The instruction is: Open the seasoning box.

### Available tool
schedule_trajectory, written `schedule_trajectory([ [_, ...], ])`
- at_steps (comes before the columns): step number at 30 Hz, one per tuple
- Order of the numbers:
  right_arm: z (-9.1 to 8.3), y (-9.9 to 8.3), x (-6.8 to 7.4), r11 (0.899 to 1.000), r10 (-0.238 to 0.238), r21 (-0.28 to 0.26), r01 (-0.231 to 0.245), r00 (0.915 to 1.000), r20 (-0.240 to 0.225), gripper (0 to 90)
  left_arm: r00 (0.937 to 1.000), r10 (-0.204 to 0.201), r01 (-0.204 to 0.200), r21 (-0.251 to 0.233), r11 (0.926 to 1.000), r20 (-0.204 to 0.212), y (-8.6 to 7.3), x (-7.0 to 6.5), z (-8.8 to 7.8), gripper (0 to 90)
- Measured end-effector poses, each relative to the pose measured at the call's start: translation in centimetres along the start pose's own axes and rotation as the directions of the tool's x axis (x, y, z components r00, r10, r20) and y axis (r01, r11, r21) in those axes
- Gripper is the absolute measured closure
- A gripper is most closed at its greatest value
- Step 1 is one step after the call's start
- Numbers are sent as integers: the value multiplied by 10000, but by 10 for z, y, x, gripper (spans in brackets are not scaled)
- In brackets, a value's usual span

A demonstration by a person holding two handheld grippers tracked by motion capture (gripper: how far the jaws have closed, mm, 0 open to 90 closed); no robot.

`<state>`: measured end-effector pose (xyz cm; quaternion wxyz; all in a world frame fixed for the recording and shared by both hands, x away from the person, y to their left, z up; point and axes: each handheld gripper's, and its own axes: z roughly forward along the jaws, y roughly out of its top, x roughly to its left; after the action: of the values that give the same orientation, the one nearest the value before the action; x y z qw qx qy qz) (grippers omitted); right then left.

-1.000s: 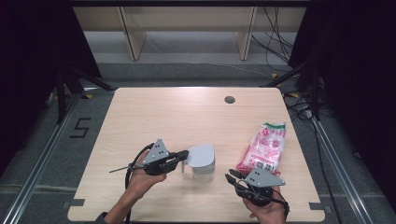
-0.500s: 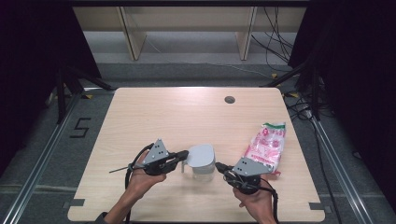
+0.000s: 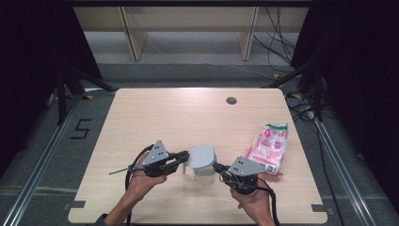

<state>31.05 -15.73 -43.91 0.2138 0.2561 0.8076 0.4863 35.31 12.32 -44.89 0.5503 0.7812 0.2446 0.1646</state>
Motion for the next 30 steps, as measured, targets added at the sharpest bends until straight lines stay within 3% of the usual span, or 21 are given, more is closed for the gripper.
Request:
schedule_trajectory([
  [1, 2, 2, 0, 9996, -245, -121, 244, 9997, -93, 900, 9995, 296, -297, 51, 9995, 78, 0, 1, -3, 769],
  [2, 2, 3, 0, 9997, -242, -75, 241, 9996, -139, 900, 10000, 29, -29, 25, 10000, -7, -1, -1, -5, 752],
  [4, 2, 4, 1, 9994, -346, -64, 345, 9994, -97, 900, 10000, -30, 30, -38, 10000, -16, -1, -1, -8, 707],
  [5, 2, 4, 1, 9994, -339, -50, 339, 9993, -144, 900, 9996, 261, -261, -55, 9996, 48, -3, -1, -13, 685],
  [6, 3, 5, 1, 9995, -312, -53, 311, 9994, -168, 900, 9999, 81, -81, -9, 10000, 98, -6, -3, -16, 671],
  [9, 3, 5, 2, 9995, -317, -98, 315, 9993, -176, 900, 9991, 374, -376, 101, 9992, 193, -10, -5, -21, 603],
  [11, 5, 7, 4, 9997, -195, -146, 194, 9998, -105, 900, 9999, 18, -19, 115, 9999, 165, -17, -8, -25, 574],
  [14, 6, 8, 4, 9988, -415, -250, 411, 9991, -125, 900, 9998, -191, 190, 190, 9996, 69, -23, -10, -28, 525],
  [15, 5, 9, 5, 9996, -235, -135, 233, 9996, -136, 900, 9999, -110, 110, 306, 9995, -24, -25, -10, -29, 504],
  [16, 6, 10, 4, 9990, -427, -152, 423, 9989, -213, 900, 10000, -6, 6, 323, 9995, -4, -26, -8, -29, 492],
  [19, 7, 12, 4, 9989, -404, -247, 400, 9990, -185, 900, 9994, -323, 327, 371, 9988, -115, -29, -9, -29, 468],
  [20, 8, 13, 5, 9990, -365, -251, 360, 9992, -184, 900, 10000, 9, -6, 386, 9993, -77, -29, -7, -29, 455],
  [21, 8, 13, 4, 9986, -463, -263, 458, 9987, -203, 900, 9990, -395, 402, 396, 9984, -185, -31, -9, -29, 438],
  [30, 12, 19, 6, 9981, -560, -282, 555, 9983, -182, 900, 9960, -758, 786, 619, 9950, -466, -40, -8, -32, 342],
])
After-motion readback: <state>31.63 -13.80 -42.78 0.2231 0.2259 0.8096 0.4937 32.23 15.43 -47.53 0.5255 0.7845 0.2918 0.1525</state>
